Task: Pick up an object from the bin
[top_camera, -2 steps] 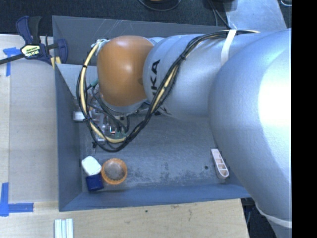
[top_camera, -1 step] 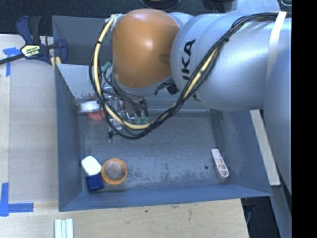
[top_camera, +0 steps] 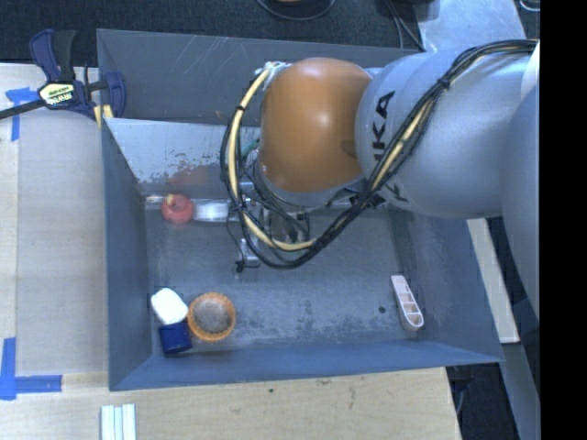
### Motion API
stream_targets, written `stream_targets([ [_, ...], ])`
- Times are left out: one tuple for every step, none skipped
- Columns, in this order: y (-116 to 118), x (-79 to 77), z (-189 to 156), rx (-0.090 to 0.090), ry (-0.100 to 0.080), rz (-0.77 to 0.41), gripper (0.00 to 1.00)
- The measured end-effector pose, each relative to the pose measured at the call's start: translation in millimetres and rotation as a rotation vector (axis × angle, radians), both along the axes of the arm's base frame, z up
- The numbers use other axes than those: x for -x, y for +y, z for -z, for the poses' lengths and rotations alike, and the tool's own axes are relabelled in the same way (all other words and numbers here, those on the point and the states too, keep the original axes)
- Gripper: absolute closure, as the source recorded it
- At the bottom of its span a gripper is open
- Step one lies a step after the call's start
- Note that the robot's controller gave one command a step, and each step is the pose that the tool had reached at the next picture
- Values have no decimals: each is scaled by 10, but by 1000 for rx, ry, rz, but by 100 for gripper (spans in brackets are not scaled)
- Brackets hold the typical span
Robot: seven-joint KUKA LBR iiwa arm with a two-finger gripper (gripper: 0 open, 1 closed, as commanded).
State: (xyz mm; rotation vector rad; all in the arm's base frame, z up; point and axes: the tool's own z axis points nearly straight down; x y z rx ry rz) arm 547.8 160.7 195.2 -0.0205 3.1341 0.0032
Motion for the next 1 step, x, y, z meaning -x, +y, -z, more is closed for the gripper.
stream_targets([
  [-31,-192,644,3,3,-206,0],
])
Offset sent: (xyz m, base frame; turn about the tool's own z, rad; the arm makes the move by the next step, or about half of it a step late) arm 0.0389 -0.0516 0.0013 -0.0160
